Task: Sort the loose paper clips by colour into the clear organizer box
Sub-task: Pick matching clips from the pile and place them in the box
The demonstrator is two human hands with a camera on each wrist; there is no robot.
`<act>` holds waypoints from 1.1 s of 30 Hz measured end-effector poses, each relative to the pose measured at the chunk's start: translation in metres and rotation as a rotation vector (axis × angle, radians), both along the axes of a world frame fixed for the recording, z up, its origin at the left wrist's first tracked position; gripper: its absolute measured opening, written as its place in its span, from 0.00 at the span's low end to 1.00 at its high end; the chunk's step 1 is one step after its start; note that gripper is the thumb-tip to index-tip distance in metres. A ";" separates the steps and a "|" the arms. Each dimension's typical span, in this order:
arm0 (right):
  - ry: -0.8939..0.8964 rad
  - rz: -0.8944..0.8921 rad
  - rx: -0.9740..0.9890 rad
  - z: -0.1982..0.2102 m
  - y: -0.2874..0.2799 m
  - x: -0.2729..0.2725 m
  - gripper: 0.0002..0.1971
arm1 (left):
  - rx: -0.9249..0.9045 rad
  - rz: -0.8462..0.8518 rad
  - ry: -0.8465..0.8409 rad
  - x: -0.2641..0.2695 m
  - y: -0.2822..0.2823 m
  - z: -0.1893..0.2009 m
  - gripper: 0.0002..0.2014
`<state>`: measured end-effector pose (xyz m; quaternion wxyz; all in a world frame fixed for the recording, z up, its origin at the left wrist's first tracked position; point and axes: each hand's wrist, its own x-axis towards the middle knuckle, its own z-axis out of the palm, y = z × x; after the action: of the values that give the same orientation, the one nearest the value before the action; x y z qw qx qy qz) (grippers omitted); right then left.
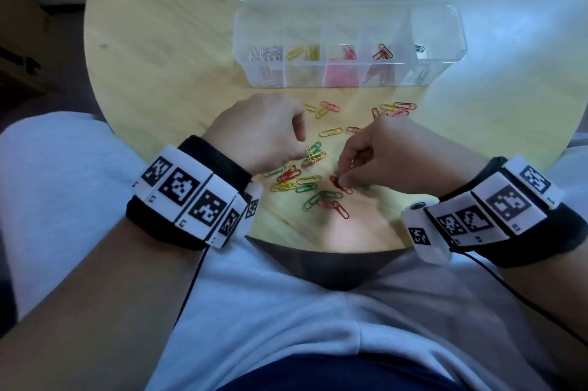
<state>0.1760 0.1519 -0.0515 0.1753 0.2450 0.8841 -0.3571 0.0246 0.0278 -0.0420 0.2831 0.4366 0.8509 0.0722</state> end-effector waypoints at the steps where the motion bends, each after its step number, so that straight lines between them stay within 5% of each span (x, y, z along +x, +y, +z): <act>1: -0.008 0.015 0.003 0.000 -0.001 0.000 0.06 | -0.037 0.002 0.011 -0.001 -0.002 0.000 0.04; 10: -0.062 0.030 0.116 -0.001 -0.009 -0.003 0.07 | -0.184 -0.084 0.058 0.016 -0.004 0.000 0.06; 19: -0.110 0.006 0.209 0.000 0.000 -0.001 0.07 | -0.013 -0.083 0.010 0.023 0.004 -0.008 0.11; 33: 0.054 -0.135 0.011 0.002 0.013 0.006 0.05 | 0.001 0.052 -0.003 0.000 -0.003 -0.007 0.10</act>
<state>0.1818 0.1648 -0.0498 0.1256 0.2952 0.8719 -0.3700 0.0241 0.0247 -0.0494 0.2823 0.4145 0.8614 0.0805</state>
